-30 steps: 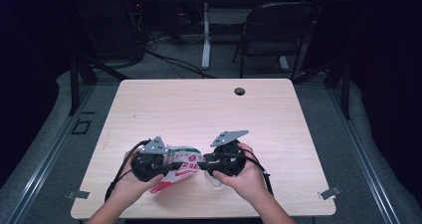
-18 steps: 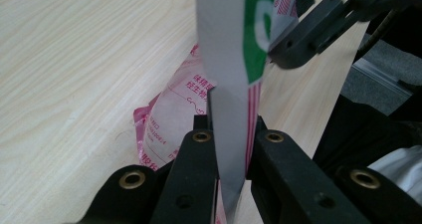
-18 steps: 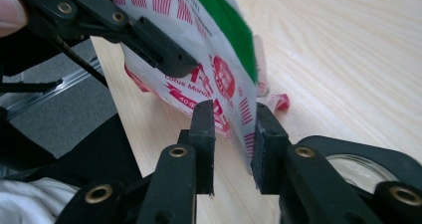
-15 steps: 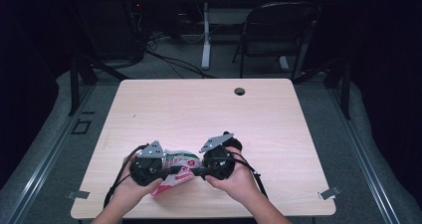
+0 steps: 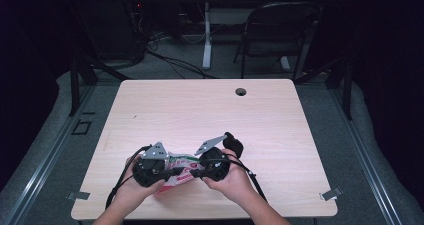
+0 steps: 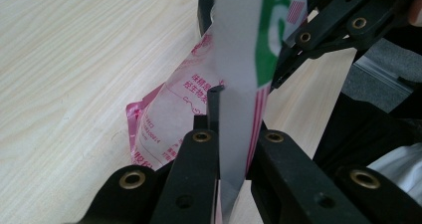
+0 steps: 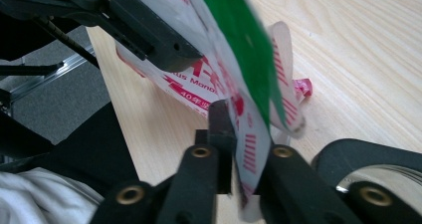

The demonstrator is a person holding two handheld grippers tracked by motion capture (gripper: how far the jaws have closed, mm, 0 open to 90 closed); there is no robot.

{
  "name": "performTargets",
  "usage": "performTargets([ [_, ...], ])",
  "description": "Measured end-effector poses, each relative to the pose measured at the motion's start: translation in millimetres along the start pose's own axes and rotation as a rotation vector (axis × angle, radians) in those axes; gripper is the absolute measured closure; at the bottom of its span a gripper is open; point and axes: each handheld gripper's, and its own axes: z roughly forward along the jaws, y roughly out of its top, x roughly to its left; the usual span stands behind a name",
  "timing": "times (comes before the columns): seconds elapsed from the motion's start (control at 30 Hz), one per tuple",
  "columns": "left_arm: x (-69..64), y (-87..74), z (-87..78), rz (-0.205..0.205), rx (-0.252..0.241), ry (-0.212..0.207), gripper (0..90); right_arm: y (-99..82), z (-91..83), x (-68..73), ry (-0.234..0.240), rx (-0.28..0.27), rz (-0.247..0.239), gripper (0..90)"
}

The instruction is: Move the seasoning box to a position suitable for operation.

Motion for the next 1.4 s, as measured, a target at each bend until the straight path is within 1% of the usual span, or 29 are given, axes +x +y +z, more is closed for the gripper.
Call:
performTargets([
  [0.13, 0.0, 0.6, -1.2, 0.004, -0.005, -0.003, 90.0, 1.2, -0.5, 0.3, -0.007, 0.007, -0.007, 90.0],
  [0.27, -1.1, 3.1, -3.8, 0.013, -0.015, 0.0, 90.0, 2.7, -3.0, 1.6, -0.028, -0.026, -0.009, 90.0],
  [0.4, -2.0, 6.8, -7.4, 0.025, -0.023, 0.017, 90.0, 5.6, -7.7, 3.2, -0.044, -0.033, -0.027, 90.0],
  [0.43, -2.4, 7.6, -8.3, 0.027, -0.028, 0.018, 90.0, 5.7, -8.2, 4.0, -0.045, -0.046, -0.022, 90.0],
  [0.47, -2.6, 8.2, -9.2, 0.033, -0.03, 0.02, 90.0, 6.7, -10.3, 4.2, -0.049, -0.041, -0.031, 90.0],
  [0.53, -3.7, 8.5, -9.8, 0.038, -0.038, 0.031, 90.0, 7.5, -12.1, 5.7, -0.053, -0.051, -0.035, 90.0],
  [0.63, -4.6, 6.8, -9.4, 0.036, -0.044, 0.024, 90.0, 8.3, -14.6, 7.7, -0.066, -0.042, -0.049, 90.0],
  [0.67, -4.4, 6.2, -9.5, 0.036, -0.04, 0.025, 90.0, 8.0, -14.2, 8.1, -0.066, -0.044, -0.05, 90.0],
  [0.77, -2.1, 2.2, -9.5, 0.021, -0.044, 0.006, 88.9, 7.2, -13.1, 9.2, -0.06, -0.039, -0.049, 90.0],
  [0.87, -2.0, -2.0, -9.0, 0.023, -0.046, 0.011, 83.2, 7.1, -11.1, 11.8, -0.056, -0.033, -0.057, 90.0],
  [0.9, -2.1, -3.6, -8.7, 0.028, -0.046, 0.01, 81.0, 6.7, -9.0, 13.9, -0.056, -0.04, -0.06, 90.0],
  [0.93, -2.4, -5.8, -8.5, 0.034, -0.045, 0.012, 79.5, 7.0, -8.8, 14.7, -0.056, -0.029, -0.071, 90.0],
  [0.97, -2.3, -8.9, -7.9, 0.04, -0.049, 0.019, 76.7, 6.8, -7.5, 16.3, -0.055, -0.03, -0.073, 90.0],
  [1.0, -2.5, -10.8, -7.5, 0.038, -0.052, 0.022, 74.5, 7.1, -6.8, 17.4, -0.053, -0.02, -0.083, 90.0],
  [1.03, -2.4, -13.8, -7.2, 0.034, -0.06, 0.026, 73.7, 6.9, -5.8, 18.4, -0.055, -0.024, -0.081, 90.0],
  [1.1, -2.0, -17.6, -7.1, 0.036, -0.073, 0.036, 68.0, 7.5, -5.5, 18.6, -0.052, -0.017, -0.091, 90.0],
  [1.13, -1.8, -19.7, -7.1, 0.036, -0.077, 0.037, 64.5, 7.7, -5.4, 18.9, -0.052, -0.019, -0.088, 90.0],
  [1.23, -2.2, -26.8, -6.3, 0.03, -0.087, 0.03, 59.0, 8.1, -6.0, 18.6, -0.053, -0.017, -0.088, 90.0],
  [1.3, -1.5, -31.5, -5.7, 0.023, -0.103, 0.042, 53.0, 8.1, -6.1, 19.0, -0.054, -0.017, -0.089, 90.0],
  [1.33, -0.5, -33.7, -5.6, 0.031, -0.109, 0.057, 49.6, 8.1, -6.4, 19.2, -0.055, -0.015, -0.09, 90.0],
  [1.37, 0.6, -36.0, -5.3, 0.026, -0.115, 0.067, 47.4, 8.0, -6.3, 19.4, -0.058, -0.018, -0.093, 90.0],
  [1.4, 1.9, -38.4, -5.0, 0.007, -0.118, 0.062, 46.2, 7.9, -6.3, 19.5, -0.058, -0.016, -0.092, 90.0],
])
